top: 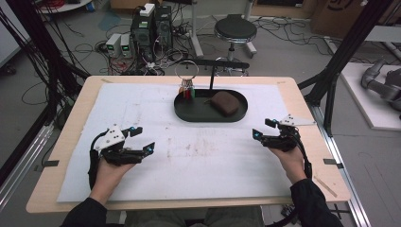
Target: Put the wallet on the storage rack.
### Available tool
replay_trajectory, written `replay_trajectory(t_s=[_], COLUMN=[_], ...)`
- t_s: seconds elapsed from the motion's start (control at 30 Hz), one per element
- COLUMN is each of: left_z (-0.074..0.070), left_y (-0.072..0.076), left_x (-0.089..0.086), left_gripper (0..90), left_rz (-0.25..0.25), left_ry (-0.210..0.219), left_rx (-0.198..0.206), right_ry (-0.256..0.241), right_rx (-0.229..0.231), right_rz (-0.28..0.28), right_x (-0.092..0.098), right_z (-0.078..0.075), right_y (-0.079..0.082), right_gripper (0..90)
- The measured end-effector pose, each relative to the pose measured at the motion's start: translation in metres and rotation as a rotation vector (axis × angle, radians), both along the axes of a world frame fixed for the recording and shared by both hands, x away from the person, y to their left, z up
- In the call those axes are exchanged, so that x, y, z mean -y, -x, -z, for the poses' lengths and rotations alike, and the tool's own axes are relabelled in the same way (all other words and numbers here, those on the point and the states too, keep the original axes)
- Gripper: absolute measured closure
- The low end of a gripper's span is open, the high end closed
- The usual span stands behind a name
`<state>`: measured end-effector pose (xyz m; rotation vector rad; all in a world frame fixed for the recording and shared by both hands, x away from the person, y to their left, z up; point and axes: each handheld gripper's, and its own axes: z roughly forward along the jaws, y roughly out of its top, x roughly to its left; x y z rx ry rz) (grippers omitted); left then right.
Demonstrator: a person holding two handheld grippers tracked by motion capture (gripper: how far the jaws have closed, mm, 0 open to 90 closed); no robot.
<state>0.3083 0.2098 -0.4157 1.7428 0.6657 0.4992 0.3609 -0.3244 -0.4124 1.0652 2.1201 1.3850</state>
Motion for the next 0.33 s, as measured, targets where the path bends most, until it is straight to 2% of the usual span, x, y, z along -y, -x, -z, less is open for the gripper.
replay_trajectory(t_s=[0.33], left_z=[0.0002], left_y=[-0.0004], left_x=[0.0005], left_gripper=[22.7], left_rz=[0.006], left_ry=[0.003], left_rx=[-0.002], right_ry=[-0.002], right_rx=[0.002], right_rz=[0.0], right_x=[0.0006], right_z=[0.0002], right_y=[-0.0006], right_gripper=[21.7])
